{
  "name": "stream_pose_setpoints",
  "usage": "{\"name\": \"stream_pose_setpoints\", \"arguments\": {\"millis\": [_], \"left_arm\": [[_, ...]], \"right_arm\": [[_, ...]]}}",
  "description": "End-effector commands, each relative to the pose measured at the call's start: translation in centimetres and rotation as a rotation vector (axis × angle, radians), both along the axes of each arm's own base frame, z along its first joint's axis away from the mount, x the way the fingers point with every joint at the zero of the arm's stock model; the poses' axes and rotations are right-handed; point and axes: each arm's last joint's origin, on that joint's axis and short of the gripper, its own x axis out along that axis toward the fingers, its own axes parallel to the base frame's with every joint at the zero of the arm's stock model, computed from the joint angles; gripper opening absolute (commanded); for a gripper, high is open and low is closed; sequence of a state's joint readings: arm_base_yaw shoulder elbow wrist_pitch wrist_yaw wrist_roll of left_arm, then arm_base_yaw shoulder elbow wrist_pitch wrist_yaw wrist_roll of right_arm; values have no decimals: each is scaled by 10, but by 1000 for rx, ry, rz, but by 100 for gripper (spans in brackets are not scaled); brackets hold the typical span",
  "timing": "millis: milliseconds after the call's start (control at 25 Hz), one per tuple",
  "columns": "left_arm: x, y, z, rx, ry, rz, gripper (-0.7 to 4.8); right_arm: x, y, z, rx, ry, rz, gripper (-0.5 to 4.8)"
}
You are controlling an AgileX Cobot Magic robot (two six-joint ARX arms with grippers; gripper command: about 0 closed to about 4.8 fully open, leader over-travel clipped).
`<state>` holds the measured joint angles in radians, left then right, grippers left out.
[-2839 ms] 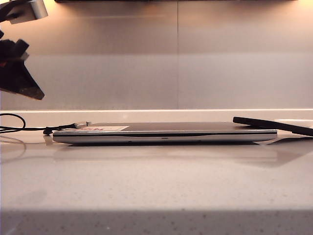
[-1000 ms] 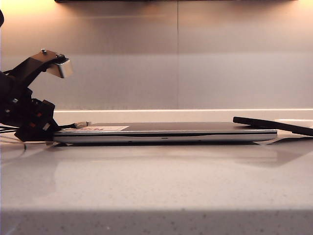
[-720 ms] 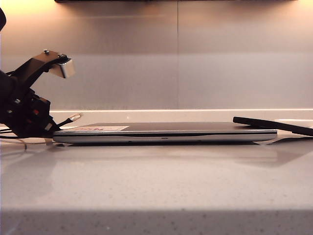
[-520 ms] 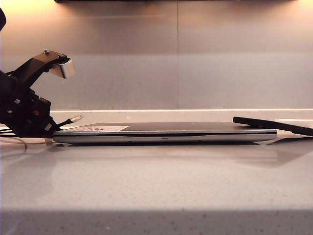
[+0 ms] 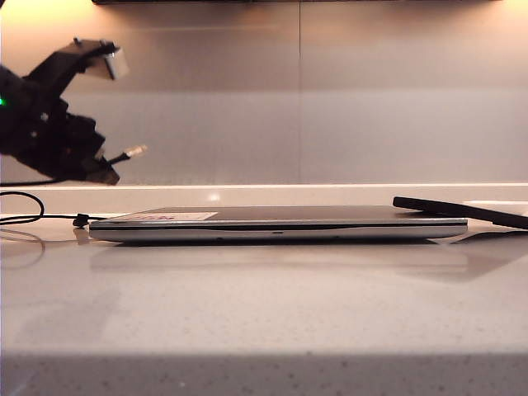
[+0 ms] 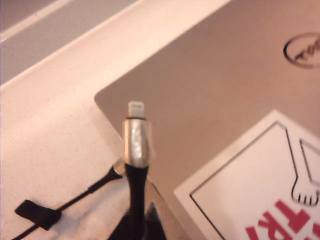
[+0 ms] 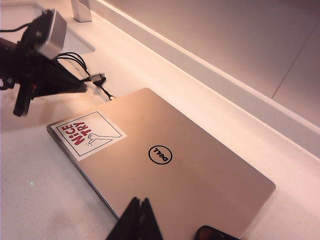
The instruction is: Pick up the charging cable and the phone, plug the charging cable into the charging port on the phone, and finally place them back on the table.
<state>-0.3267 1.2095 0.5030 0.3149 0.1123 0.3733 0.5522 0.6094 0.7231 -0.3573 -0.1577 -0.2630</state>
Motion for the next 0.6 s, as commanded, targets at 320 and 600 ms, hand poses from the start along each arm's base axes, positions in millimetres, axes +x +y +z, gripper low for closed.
{"name": "stream_pose_setpoints", "arguments": {"millis": [320,600], "left_arm": [[-17,-13,28,-262,9,6,-6],[-32,-38,30,-353,76,-85,-6]], "right_arm": [[3,-4,4,199,111,-228,-5],[16,-14,-10,409,386,-456,-5]]}}
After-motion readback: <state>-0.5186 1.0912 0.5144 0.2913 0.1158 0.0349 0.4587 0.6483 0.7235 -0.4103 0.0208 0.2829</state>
